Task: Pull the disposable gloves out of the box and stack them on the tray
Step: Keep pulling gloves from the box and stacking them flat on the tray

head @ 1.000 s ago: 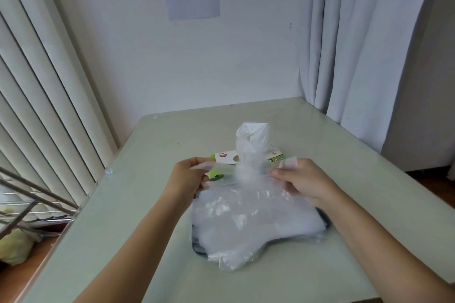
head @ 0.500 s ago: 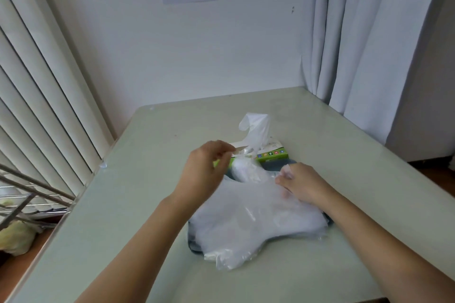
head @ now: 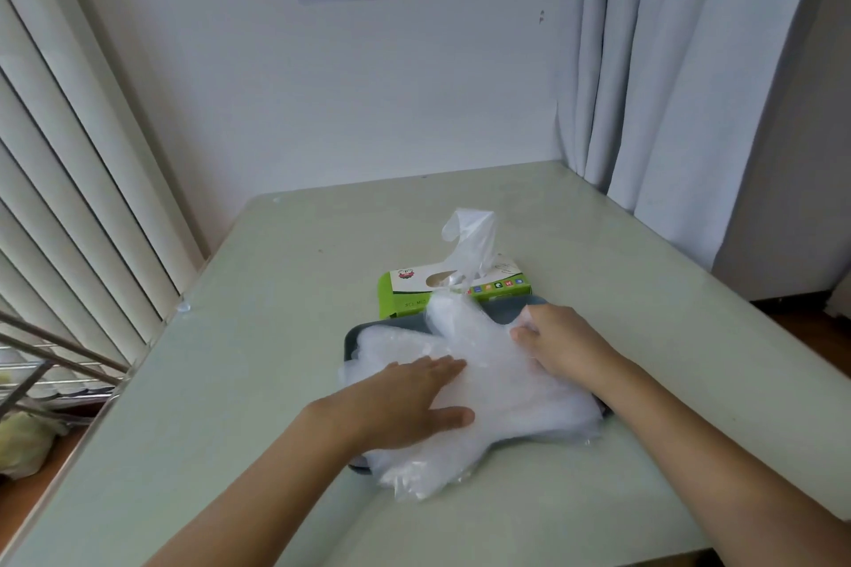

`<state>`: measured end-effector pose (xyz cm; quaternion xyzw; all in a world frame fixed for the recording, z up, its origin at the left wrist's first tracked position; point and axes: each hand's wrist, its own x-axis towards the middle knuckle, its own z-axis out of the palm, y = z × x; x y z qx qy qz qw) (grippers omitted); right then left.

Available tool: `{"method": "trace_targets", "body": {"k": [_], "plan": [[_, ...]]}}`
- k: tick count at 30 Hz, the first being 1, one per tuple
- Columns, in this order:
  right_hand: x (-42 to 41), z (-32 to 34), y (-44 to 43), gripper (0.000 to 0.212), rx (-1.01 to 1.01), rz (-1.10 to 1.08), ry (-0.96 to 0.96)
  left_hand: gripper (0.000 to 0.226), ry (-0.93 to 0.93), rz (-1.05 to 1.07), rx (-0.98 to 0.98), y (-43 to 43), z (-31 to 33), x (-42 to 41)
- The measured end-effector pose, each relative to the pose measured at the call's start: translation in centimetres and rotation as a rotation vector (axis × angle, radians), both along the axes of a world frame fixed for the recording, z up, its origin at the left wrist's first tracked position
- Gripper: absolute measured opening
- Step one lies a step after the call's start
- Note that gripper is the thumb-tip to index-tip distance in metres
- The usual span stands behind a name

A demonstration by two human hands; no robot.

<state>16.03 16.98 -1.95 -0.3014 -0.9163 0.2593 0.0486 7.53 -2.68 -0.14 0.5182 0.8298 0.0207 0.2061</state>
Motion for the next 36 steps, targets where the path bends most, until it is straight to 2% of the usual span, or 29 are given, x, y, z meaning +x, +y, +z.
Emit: {"method": "trace_targets", "body": {"k": [3,6,8,11,13,14,15,17,19,22,26,31,36], "plan": [[0.1,0.4,0.2,0.024,0.045,-0.009,-0.075,0.08,0.042,-0.012,-0.136,-1.2,-0.8,-1.3],[1.1,1.9,-0.1,0.022,0.244,-0.059,-0.221,0.079,0.109,-0.062,-0.18,-1.6,-1.5,-1.9],[2.0,3.6,-1.1,0.028,0.41,-0.121,-0.252,0.075,0.125,-0.077,-0.183,-1.6,-1.9,-2.1],[2.4,5.6,-4.0,0.019,0.547,-0.091,0.015,0.074,0.156,-0.085,-0.191,-1.7,-2.4,-2.3],[2.0,6.0,-6.7,0.024,0.429,0.071,0.203,0.074,0.163,-0.088,-0.201,-1.6,-2.5,-2.3],[1.8,5.9,-8.1,0.028,0.353,0.16,0.204,0.075,0.162,-0.09,-0.206,-1.6,-2.4,-2.2],[1.5,5.4,-9.4,0.029,0.293,0.234,0.145,0.076,0.159,-0.091,-0.211,-1.6,-2.2,-2.1],[1.1,4.2,-10.7,0.028,0.242,0.319,-0.089,0.079,0.156,-0.089,-0.22,-1.5,-2.0,-2.0],[1.0,2.6,-10.1,0.032,0.227,0.307,-0.297,0.078,0.156,-0.077,-0.213,-1.5,-2.1,-1.9],[1.5,0.4,-7.9,0.067,0.148,0.223,-0.41,0.077,0.129,-0.034,-0.172,-1.8,-2.3,-1.6],[3.0,-0.9,-6.0,0.099,0.125,0.137,-0.42,0.115,0.057,0.082,-0.193,-1.9,-2.5,-0.8],[3.9,-0.5,-4.8,0.108,0.151,0.131,-0.427,0.131,0.11,0.133,-0.277,-2.3,-2.1,-0.3],[4.5,0.9,-3.6,0.098,0.195,0.164,-0.431,0.137,0.053,0.124,-0.275,-4.5,-1.3,-0.8]]}}
